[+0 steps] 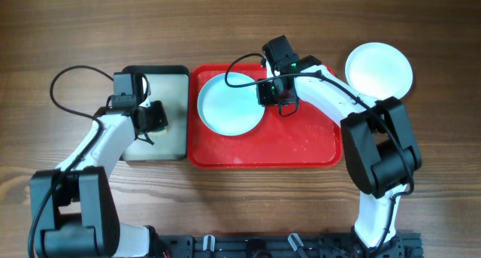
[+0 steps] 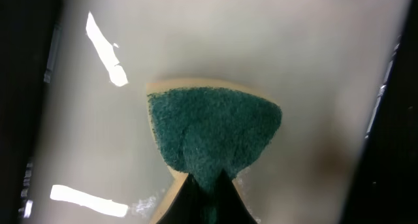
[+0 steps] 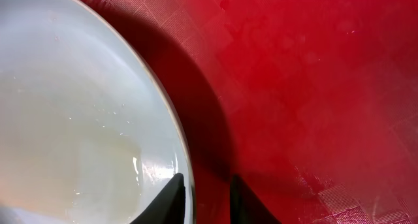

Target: Clean dirty plates on tray and stack at the side

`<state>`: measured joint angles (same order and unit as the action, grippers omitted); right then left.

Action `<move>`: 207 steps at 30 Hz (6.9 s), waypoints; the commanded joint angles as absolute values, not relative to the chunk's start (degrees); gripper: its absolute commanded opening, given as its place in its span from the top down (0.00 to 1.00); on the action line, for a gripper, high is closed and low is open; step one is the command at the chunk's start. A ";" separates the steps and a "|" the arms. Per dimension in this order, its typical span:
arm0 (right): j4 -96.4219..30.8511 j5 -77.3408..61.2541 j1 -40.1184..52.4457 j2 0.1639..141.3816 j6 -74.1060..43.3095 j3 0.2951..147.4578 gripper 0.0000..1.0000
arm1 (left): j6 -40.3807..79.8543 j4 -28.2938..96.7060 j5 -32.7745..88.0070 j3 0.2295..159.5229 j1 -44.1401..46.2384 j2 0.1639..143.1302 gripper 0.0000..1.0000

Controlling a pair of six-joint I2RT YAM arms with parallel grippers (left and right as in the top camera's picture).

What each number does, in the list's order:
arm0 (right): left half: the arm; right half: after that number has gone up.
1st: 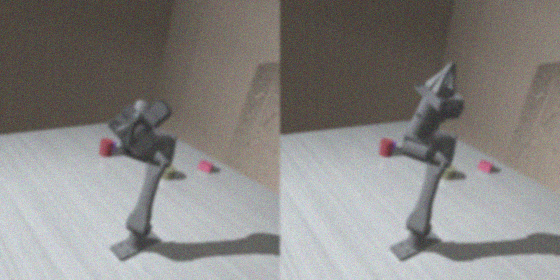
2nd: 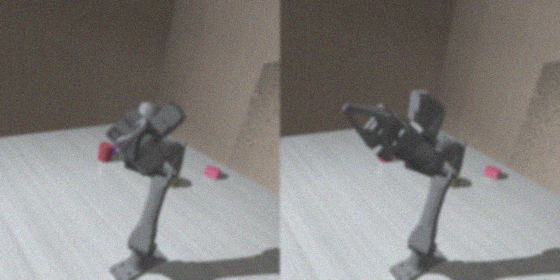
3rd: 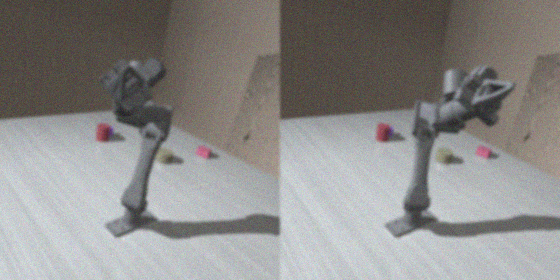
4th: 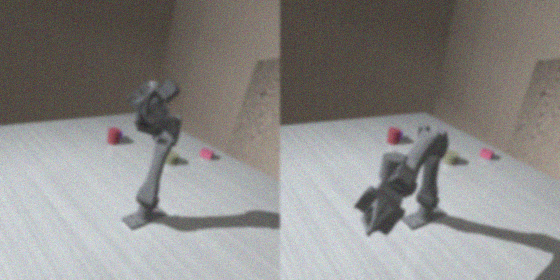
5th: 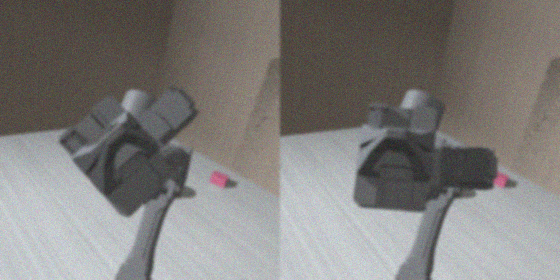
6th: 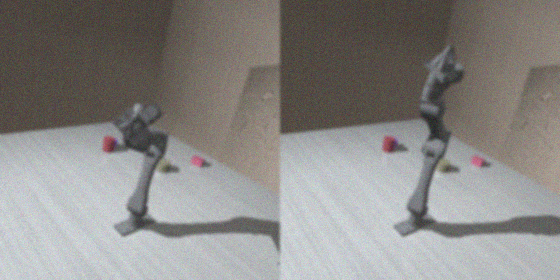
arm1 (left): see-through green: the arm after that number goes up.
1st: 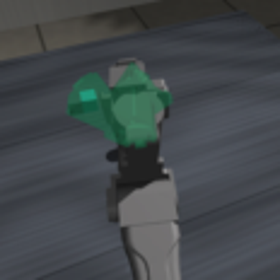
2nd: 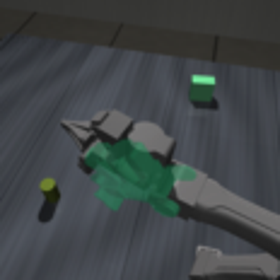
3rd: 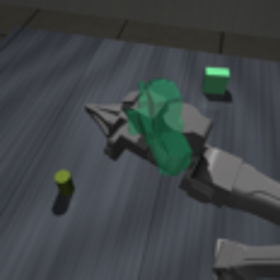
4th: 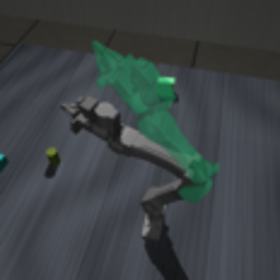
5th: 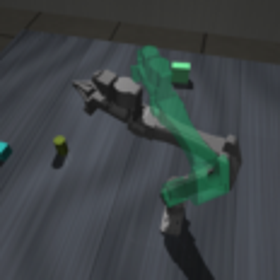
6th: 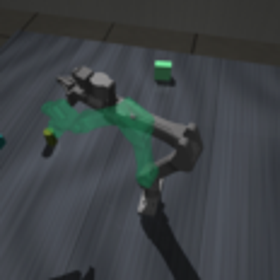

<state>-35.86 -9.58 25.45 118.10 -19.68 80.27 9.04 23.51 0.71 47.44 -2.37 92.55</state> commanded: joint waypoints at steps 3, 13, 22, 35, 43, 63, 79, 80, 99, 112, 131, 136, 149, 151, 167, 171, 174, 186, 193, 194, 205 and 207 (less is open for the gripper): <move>-35.57 -8.95 25.91 119.20 -20.16 79.77 0.71 | 7.88 22.85 1.85 47.09 -2.48 93.45 0.95; -35.18 -8.99 25.93 119.81 -23.49 79.75 0.80 | 7.92 22.00 1.85 47.11 -2.48 93.43 0.92; -34.30 -8.97 26.89 120.55 -24.18 79.75 0.88 | 7.92 22.02 1.85 47.16 -2.48 93.32 0.92; -38.83 0.27 26.17 105.65 -24.01 89.76 0.96 | 10.96 23.88 -3.77 47.13 -2.52 87.99 0.95; -30.50 3.18 30.28 108.47 -24.38 89.56 0.96 | 10.90 25.21 -2.00 47.13 -2.52 87.99 0.95; -4.29 27.75 52.66 115.42 14.31 89.56 0.96 | 10.94 25.34 -2.00 47.13 -2.52 87.99 0.93; 17.72 38.61 55.48 115.39 44.38 89.56 0.96 | 10.94 25.26 -2.00 47.13 -2.52 87.99 0.93; 18.81 38.68 55.66 115.39 45.23 89.56 0.96 | 10.94 25.26 -2.00 47.13 -2.52 87.99 0.93; 23.31 38.63 56.80 115.39 52.88 89.56 0.96 | 10.94 25.06 -2.00 47.13 -2.52 87.99 0.93; 21.47 38.65 54.57 115.42 40.32 89.56 0.96 | 10.92 24.82 -2.00 47.13 -2.52 87.96 0.93; -30.48 7.64 10.83 92.25 -12.29 89.56 0.96 | 6.02 20.34 3.01 47.13 -2.37 87.99 0.95; -40.03 7.68 -6.59 97.01 -18.28 89.49 0.95 | 5.98 19.44 3.62 47.13 -2.37 88.01 0.94; -44.91 7.68 -20.53 112.40 -18.04 88.75 0.96 | 6.00 18.55 3.62 47.07 -2.37 89.60 0.91; -44.97 7.68 -20.53 112.53 -17.93 88.75 0.96 | 6.00 18.17 3.62 47.07 -2.37 90.45 0.89; -44.64 -18.50 -1.93 102.13 -1.69 92.25 0.05 | 6.42 14.57 3.60 47.09 -2.37 84.12 0.00; -44.62 -18.48 2.98 102.13 -1.69 92.25 0.00 | 6.42 14.57 3.60 47.09 -2.37 84.12 0.00; -44.60 -18.50 4.08 102.15 -1.76 92.25 0.00 | 6.42 14.57 3.60 47.09 -2.37 84.12 0.00; -44.60 -18.46 4.05 102.15 -1.65 92.23 0.00 | 6.42 14.59 3.60 47.09 -2.37 84.12 0.00; -44.60 -18.46 4.05 102.15 -1.65 92.25 0.00 | 6.39 16.45 0.36 47.09 -2.37 71.85 0.00; -44.60 -18.46 4.05 102.15 -1.67 92.25 0.00 | 6.39 17.47 0.34 47.09 -2.37 67.96 0.00; -44.60 -18.46 4.05 102.15 -1.65 92.25 0.00 | 6.17 29.93 -2.94 47.03 -3.62 22.15 0.00; -44.60 -18.46 4.05 102.15 -1.67 92.25 0.00 | 6.20 38.89 -3.79 47.03 -3.60 14.52 0.00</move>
